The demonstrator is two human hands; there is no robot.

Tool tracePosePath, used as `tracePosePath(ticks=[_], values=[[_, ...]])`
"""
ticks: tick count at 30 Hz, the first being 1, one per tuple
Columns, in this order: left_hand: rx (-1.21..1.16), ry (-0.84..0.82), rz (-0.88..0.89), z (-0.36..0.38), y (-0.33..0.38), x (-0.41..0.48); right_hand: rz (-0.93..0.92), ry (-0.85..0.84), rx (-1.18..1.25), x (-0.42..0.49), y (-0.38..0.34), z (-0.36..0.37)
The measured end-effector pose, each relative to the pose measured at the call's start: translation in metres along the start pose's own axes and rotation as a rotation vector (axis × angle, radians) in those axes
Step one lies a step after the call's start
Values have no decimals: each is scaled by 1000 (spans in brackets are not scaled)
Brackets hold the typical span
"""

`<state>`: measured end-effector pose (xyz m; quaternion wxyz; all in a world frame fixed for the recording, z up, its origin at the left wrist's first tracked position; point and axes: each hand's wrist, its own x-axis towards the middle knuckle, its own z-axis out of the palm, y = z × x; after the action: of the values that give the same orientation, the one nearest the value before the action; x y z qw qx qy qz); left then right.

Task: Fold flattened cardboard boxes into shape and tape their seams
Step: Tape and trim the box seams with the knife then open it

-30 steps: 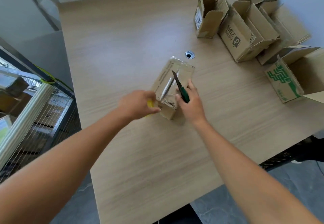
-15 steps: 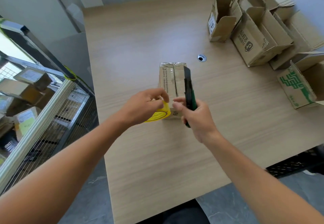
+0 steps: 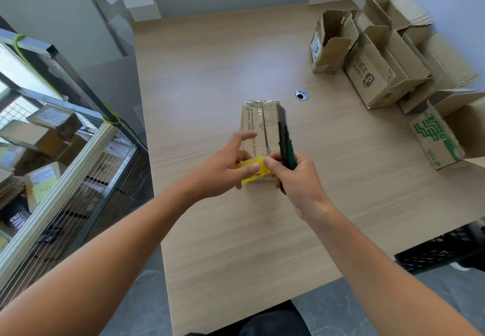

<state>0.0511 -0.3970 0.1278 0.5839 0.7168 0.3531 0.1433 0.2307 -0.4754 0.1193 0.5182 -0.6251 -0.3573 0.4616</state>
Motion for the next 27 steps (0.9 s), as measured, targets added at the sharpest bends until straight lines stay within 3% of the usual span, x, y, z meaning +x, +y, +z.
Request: tracePosePath(ticks=[3,5,9,11,22,27], values=[[-199,-95,29,-9,-7,-1,93,22,170,-1,-3,-7],[-170,-79,75,-5,-14,4,109,13,224,0,-5,-12],[518,-29,-164,-20,-33,18,88,213,138,2,11,-28],[641,-34,-214,-35,-40,20,92,273,86,4,27,-38],[847,105,-285,-13,-65,70,191,364,-85,59,91,-53],[711,129,-288,-8,-86,77,187,342,-9,66,114,-58]])
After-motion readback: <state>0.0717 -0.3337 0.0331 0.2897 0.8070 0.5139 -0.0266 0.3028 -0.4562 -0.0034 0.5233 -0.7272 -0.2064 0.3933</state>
